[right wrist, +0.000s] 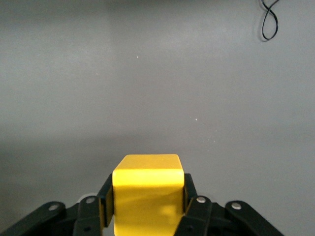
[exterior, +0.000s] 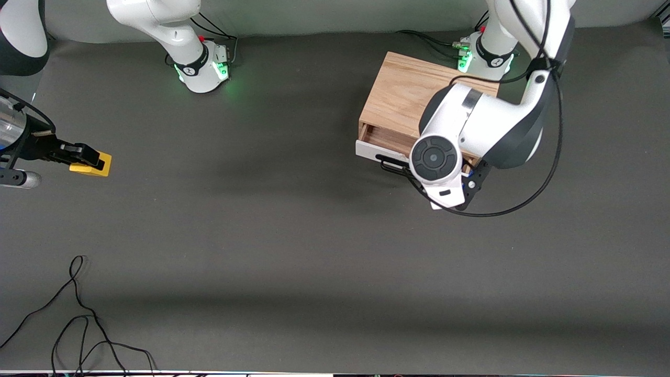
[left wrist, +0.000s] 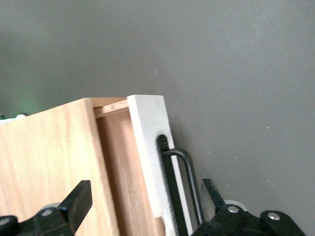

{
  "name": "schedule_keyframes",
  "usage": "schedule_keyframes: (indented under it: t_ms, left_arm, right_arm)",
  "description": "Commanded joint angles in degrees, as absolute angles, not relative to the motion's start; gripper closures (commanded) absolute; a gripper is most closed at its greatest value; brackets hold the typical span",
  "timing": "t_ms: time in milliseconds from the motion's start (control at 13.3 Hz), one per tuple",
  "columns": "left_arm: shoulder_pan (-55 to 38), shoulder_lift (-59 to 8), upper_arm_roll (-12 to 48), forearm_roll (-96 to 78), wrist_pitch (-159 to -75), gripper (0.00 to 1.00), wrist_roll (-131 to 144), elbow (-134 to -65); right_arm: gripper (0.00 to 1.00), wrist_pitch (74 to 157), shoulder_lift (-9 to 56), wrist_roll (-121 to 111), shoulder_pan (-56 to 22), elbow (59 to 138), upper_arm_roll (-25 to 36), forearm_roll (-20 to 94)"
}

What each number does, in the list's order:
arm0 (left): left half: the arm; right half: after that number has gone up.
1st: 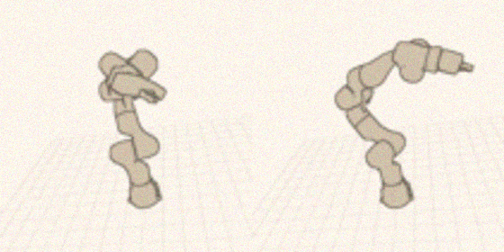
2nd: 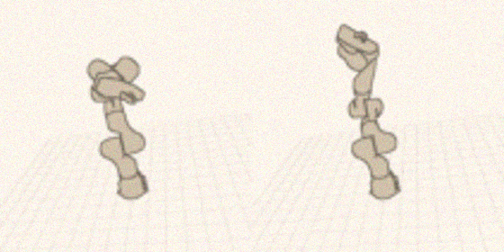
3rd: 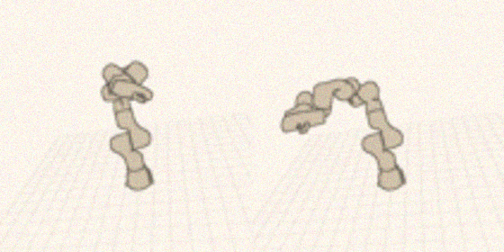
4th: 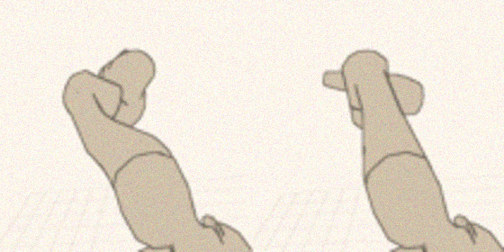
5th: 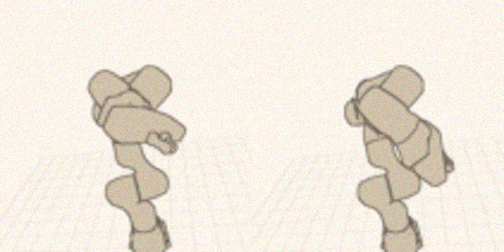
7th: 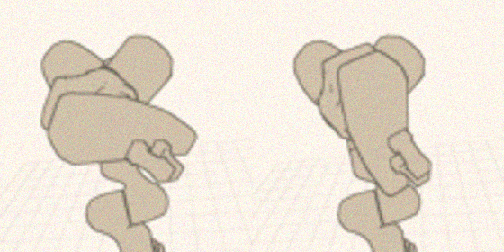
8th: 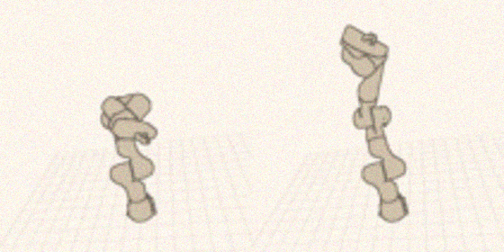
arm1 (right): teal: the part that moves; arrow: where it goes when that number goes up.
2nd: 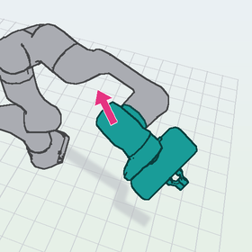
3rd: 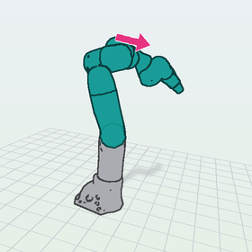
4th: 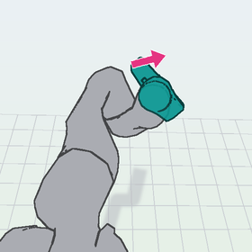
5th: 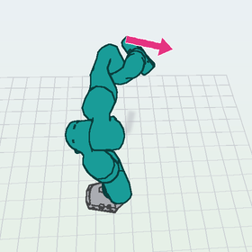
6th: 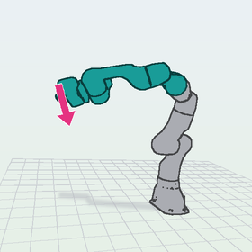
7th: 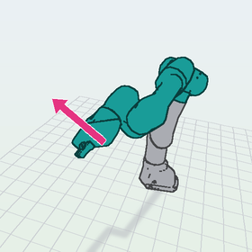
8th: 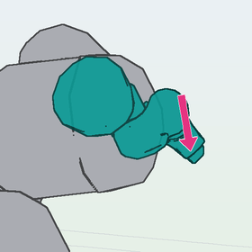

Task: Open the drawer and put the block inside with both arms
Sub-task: 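Pull the drawer further open with the left gripper, holding the cube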

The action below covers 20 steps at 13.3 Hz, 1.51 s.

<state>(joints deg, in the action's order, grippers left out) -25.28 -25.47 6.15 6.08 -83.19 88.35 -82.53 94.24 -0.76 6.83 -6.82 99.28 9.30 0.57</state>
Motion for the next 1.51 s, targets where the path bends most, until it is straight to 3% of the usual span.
schedule_keyframes:
  t_ms: [0,677,1430]
  left_arm:
    - [-26.28,-27.50,5.71,5.19,-84.27,0.01,88.07,-82.35]
    - [-24.97,-32.25,5.63,2.83,-100.97,0.02,88.15,-85.25]
    - [-25.49,-33.31,5.71,-1.49,-100.02,0.03,88.07,-88.42]
  right_arm:
    - [0.77,97.99,-6.05,10.10,-7.47,106.07,9.23,-1.05]
    - [0.78,97.82,-6.59,13.97,-9.58,107.14,8.96,-1.67]
    - [0.78,98.17,-5.54,13.80,-9.40,107.14,9.40,-1.67]
